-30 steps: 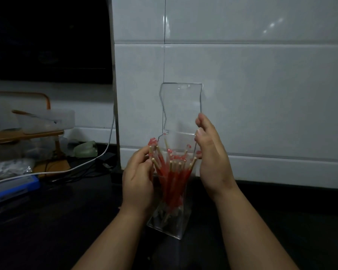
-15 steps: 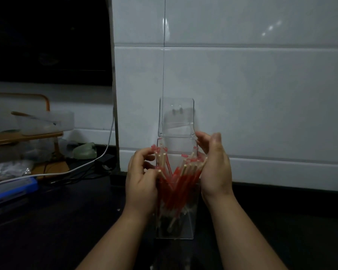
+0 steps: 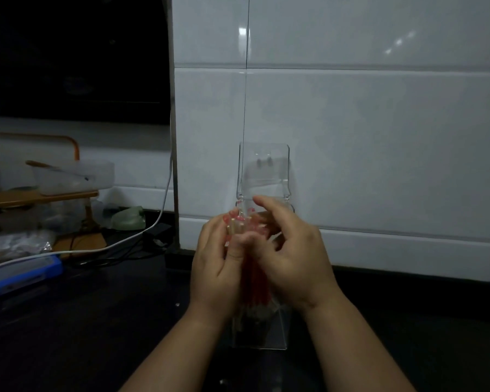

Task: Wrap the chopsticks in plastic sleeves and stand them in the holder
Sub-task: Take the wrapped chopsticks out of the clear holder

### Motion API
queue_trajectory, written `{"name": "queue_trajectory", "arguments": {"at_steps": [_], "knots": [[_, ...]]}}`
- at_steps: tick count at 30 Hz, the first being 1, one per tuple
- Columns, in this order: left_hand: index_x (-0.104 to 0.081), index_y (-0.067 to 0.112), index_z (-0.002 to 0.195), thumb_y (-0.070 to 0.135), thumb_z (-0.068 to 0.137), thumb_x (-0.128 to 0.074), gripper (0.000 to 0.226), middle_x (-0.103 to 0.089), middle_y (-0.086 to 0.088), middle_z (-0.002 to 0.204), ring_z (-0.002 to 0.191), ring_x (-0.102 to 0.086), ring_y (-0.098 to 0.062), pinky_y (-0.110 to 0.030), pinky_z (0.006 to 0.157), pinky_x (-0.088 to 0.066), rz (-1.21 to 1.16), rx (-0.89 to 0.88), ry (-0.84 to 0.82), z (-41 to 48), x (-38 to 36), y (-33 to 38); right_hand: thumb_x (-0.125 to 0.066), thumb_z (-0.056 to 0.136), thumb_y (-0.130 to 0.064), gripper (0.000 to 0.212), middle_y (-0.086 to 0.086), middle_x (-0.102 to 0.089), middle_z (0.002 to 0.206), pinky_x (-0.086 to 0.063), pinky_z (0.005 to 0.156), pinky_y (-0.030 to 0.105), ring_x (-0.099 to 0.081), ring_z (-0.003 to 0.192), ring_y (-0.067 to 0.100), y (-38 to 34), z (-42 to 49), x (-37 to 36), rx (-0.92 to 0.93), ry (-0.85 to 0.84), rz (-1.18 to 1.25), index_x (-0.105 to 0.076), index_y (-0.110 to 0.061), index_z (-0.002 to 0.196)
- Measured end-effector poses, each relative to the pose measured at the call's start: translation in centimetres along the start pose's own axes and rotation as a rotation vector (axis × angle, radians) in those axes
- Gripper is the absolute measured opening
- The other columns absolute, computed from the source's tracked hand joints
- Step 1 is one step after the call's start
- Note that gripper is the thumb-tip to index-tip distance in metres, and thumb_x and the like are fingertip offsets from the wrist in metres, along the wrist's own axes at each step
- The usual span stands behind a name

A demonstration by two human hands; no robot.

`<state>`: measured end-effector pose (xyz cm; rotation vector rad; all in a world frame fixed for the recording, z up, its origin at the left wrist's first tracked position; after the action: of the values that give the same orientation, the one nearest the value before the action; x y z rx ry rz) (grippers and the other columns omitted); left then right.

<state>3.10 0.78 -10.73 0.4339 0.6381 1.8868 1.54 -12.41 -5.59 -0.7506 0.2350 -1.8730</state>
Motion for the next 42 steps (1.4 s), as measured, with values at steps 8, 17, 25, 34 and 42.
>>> {"name": "queue_trajectory", "arguments": {"at_steps": [8,17,25,34,42], "knots": [[-0.062,0.037,0.119,0.041,0.098,-0.038,0.032,-0.06,0.021,0.124,0.122,-0.055,-0.001,-0.014,0.101,-0.039,-0.077,-0.025,0.039,-0.1,0.2,0.8,-0.06,0.094,-0.036,0.023,-0.01,-0.068,0.103,-0.05,0.086,0.03,-0.061,0.095,0.009,-0.4,0.6,-0.1,-0.114,-0.017,-0.141,-0.064,-0.03,0.115],[-0.068,0.036,0.101,0.017,0.087,-0.06,0.025,-0.066,0.021,0.103,0.103,-0.06,0.009,-0.005,0.083,-0.043,0.007,-0.02,0.146,0.0,0.3,0.8,-0.055,0.09,-0.027,0.06,-0.008,-0.062,0.125,-0.048,0.095,0.035,-0.06,0.108,0.015,-0.7,0.7,0.1,-0.275,-0.28,-0.039,-0.03,-0.044,0.142],[-0.068,0.046,0.093,0.031,0.084,-0.062,0.019,-0.072,0.011,0.093,0.094,-0.069,-0.011,-0.025,0.074,-0.053,-0.141,0.087,0.127,0.1,0.3,0.7,-0.062,0.084,-0.023,0.071,-0.012,-0.066,0.105,-0.051,0.09,0.033,-0.063,0.099,0.012,-0.6,1.9,-0.2,-0.375,-0.368,0.07,-0.031,-0.039,0.146],[-0.063,0.046,0.086,0.022,0.087,-0.057,0.025,-0.069,0.015,0.087,0.083,-0.066,-0.007,-0.021,0.073,-0.05,-0.206,0.086,0.128,0.1,0.5,0.8,-0.058,0.076,-0.037,0.022,-0.004,-0.065,0.071,-0.053,0.068,0.04,-0.061,0.07,0.017,-0.8,1.5,-0.7,-0.285,-0.311,-0.035,-0.063,-0.018,0.087],[-0.062,0.04,0.085,0.017,0.083,-0.061,0.023,-0.069,0.017,0.091,0.091,-0.066,-0.008,-0.016,0.075,-0.05,-0.161,0.083,0.135,0.1,0.3,0.9,-0.061,0.084,-0.031,0.025,0.001,-0.054,0.063,-0.047,0.061,0.038,-0.052,0.062,0.016,-0.9,1.2,-0.3,-0.245,-0.251,-0.065,-0.056,-0.008,0.077]]}}
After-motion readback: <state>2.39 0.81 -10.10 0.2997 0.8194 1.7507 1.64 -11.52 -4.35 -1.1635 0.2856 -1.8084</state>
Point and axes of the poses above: each hand's wrist, its own z-axis towards the middle knuckle, its own x-axis out of the back of the hand, y = z × x, the point moved 2 cm from there along z, towards the middle knuckle
